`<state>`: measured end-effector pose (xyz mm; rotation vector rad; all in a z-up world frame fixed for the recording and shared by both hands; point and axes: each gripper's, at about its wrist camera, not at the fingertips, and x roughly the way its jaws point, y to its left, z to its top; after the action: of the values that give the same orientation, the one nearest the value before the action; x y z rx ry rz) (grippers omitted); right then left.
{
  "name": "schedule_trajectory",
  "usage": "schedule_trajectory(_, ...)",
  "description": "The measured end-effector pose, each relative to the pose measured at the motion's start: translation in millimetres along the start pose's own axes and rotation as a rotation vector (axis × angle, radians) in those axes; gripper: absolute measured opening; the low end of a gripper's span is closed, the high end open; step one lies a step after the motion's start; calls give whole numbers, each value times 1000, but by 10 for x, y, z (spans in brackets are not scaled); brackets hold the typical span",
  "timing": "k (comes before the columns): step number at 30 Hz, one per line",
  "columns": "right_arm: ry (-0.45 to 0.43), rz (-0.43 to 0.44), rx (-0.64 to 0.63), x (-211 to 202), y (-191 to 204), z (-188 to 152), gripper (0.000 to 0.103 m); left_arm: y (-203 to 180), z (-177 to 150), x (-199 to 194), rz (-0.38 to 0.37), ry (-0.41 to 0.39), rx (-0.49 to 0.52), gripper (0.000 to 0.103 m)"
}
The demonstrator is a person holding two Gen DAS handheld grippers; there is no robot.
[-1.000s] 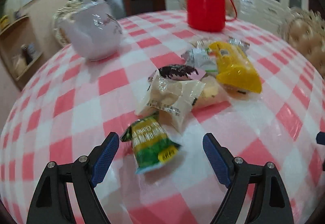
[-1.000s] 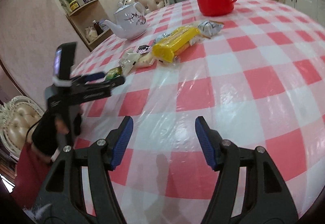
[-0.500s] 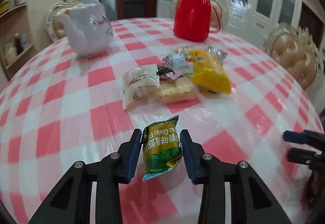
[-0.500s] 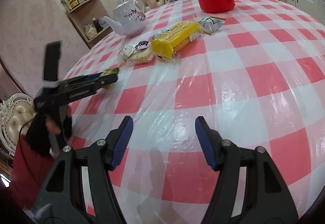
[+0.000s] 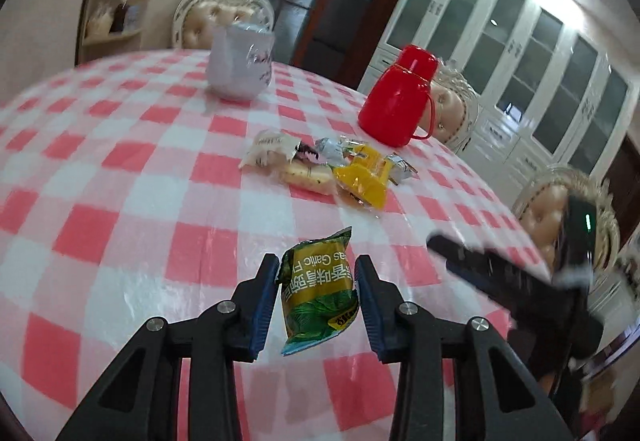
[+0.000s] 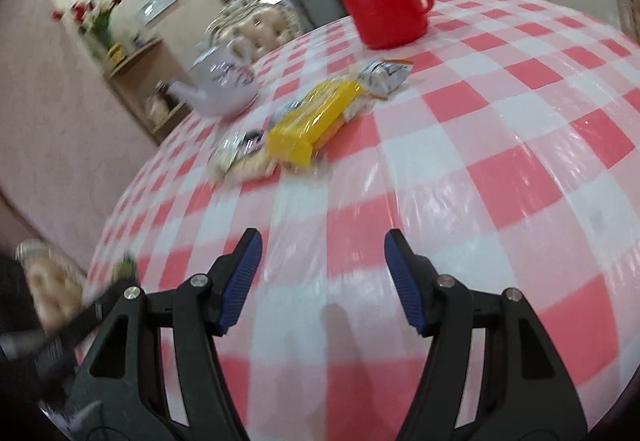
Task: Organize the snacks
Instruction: 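Grasp the long yellow wafer packet with the right gripper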
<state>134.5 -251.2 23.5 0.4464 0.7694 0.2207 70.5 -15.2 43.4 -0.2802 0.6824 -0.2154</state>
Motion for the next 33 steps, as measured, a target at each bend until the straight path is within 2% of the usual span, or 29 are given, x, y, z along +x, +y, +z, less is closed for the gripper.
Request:
schedule_trajectory(3,-30,-10,51,178,107,192,72,90,11,33,18,1,9,40)
schedule_trajectory(6,-57,-67,85,438,262,451,78,317,13,118,17,29,-73,41)
schedule_trajectory(10,-7,-169,90,872,454,755,80,471,34,135,23,28,-138,41)
schedule_trajectory(12,48,-274,61,1114,532,839,81,478,47,108,21,15,-144,41)
schedule_trajectory(14,113,-392,23,1343,555,830,81,462,54,94,26,8,-134,41)
schedule_trajectory(16,163,-441,-17,1459,551,773,81,463,54,87,20,11,-138,41)
schedule_trajectory(17,148,-451,-71,1435,591,733,79,474,55,94,20,14,-141,41)
schedule_trajectory(18,149,-428,-115,1382,613,667,65,482,53,100,21,17,-144,41)
schedule_trajectory(19,152,-419,-140,1327,619,619,57,491,59,110,21,21,-146,41)
schedule_trajectory(20,147,-399,-174,1218,609,540,55,496,58,116,21,24,-150,41)
schedule_trajectory(27,75,-226,-270,206,462,-154,53,457,30,167,25,54,-137,41)
schedule_trajectory(33,32,-153,-239,-251,484,-478,53,419,8,193,29,72,-120,41)
